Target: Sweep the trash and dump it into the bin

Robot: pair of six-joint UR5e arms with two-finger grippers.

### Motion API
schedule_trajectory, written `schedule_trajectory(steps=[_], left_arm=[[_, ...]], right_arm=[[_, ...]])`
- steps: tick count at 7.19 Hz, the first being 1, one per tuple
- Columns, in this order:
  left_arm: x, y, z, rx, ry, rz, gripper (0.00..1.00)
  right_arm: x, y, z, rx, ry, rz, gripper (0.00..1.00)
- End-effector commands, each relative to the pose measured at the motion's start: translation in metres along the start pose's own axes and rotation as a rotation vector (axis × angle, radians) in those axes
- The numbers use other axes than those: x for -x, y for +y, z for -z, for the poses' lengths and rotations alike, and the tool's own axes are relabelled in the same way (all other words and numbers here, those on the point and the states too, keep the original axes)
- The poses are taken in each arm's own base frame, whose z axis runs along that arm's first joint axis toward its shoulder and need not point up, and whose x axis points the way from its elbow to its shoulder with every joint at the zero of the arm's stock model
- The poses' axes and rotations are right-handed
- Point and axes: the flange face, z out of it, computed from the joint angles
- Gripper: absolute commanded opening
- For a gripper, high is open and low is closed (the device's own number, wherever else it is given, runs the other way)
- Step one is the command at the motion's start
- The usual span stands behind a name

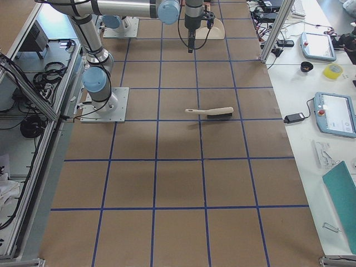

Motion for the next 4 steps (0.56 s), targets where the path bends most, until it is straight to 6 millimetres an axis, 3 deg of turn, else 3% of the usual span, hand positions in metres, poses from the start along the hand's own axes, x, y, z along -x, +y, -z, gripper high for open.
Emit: schedule_trajectory(steps=[1, 4], left_arm=[[0.006, 0.004, -0.006, 0.033, 0.001, -0.023, 1.00], [0.006, 0.004, -0.009, 0.045, 0.007, -0.025, 1.00]], right_arm=[[0.000, 0.004, 0.002, 0.000, -0.004, -0.010, 1.00], [0.000, 0.013, 0.012, -0.011, 0.000, -0.010, 1.00]])
